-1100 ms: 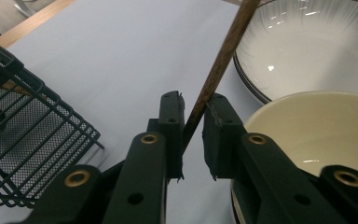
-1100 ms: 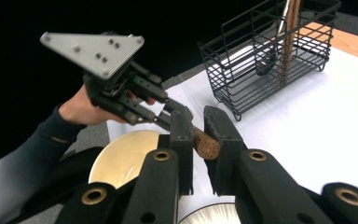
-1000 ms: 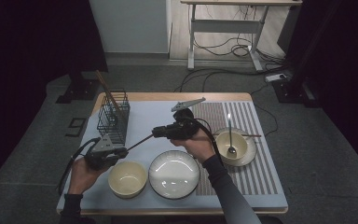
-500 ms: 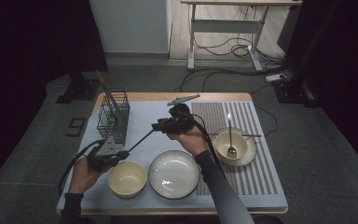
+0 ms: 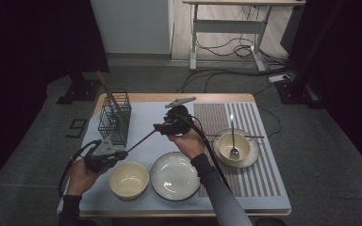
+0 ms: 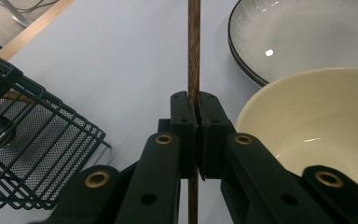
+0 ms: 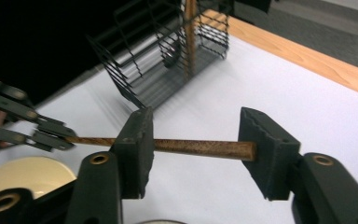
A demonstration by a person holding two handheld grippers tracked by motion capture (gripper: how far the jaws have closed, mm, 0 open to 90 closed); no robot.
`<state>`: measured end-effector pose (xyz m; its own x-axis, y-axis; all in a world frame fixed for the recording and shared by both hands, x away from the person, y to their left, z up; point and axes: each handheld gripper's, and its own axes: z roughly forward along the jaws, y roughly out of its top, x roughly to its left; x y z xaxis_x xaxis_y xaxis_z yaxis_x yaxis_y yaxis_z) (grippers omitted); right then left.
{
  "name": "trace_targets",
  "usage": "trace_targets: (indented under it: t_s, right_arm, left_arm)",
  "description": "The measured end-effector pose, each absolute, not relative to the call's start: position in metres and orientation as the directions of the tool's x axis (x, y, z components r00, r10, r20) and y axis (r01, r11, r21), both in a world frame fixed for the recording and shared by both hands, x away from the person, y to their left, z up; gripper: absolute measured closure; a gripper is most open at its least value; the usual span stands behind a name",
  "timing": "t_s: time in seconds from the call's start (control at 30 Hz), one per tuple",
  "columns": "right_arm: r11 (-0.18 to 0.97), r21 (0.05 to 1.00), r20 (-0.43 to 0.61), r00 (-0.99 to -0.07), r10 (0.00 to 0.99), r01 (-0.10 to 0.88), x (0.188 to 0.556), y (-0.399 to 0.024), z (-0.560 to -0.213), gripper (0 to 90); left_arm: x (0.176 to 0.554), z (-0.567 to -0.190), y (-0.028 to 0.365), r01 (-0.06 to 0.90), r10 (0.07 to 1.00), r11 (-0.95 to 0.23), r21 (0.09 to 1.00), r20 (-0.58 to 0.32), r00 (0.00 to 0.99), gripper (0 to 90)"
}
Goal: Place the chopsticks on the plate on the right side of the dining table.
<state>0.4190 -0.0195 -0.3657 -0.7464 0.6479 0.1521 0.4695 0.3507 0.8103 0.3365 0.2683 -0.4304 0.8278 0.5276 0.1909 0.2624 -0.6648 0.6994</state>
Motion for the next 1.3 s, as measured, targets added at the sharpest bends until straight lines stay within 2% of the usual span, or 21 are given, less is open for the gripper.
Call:
trace_targets:
  t_s: [0.1, 0.17, 0.4, 0.43, 0.6, 0.83, 1.17, 1.3]
  right_arm:
    - [0.405, 0.774, 0.119, -0.74, 0.662, 0.486, 0.421, -0.019, -0.37, 37.3]
    - [0.432, 0.763, 0.094, -0.743, 0.663, 0.481, 0.422, -0.019, -0.375, 38.0]
    - [0.403, 0.798, 0.072, -0.734, 0.675, 0.448, 0.418, -0.02, -0.378, 36.5]
    - [0.386, 0.825, 0.038, -0.723, 0.689, 0.412, 0.414, -0.019, -0.375, 33.8]
    - [0.432, 0.824, -0.06, -0.703, 0.709, 0.365, 0.412, -0.012, -0.372, 32.0]
    - [0.443, 0.806, -0.05, -0.701, 0.712, 0.393, 0.418, -0.012, -0.382, 32.4]
    - [0.476, 0.764, -0.037, -0.706, 0.708, 0.437, 0.426, -0.017, -0.402, 37.4]
    - [0.48, 0.776, -0.04, -0.727, 0.685, 0.409, 0.422, -0.024, -0.394, 39.4]
  left_arm:
    - [0.336, -0.428, 0.273, 0.265, 0.542, -0.639, 0.722, 0.178, 0.821, 86.3]
    - [0.337, -0.427, 0.275, 0.266, 0.54, -0.63, 0.73, 0.164, 0.826, 86.3]
    - [0.337, -0.429, 0.273, 0.275, 0.523, -0.647, 0.711, 0.152, 0.839, 86.3]
    - [0.338, -0.429, 0.272, 0.273, 0.515, -0.652, 0.707, 0.149, 0.844, 86.3]
    - [0.337, -0.428, 0.271, 0.262, 0.499, -0.65, 0.714, 0.14, 0.855, 86.3]
    - [0.335, -0.423, 0.275, 0.249, 0.494, -0.642, 0.725, 0.143, 0.858, 86.1]
    - [0.332, -0.419, 0.276, 0.229, 0.475, -0.637, 0.736, 0.141, 0.869, 85.8]
    - [0.331, -0.418, 0.279, 0.23, 0.471, -0.633, 0.739, 0.132, 0.872, 86.0]
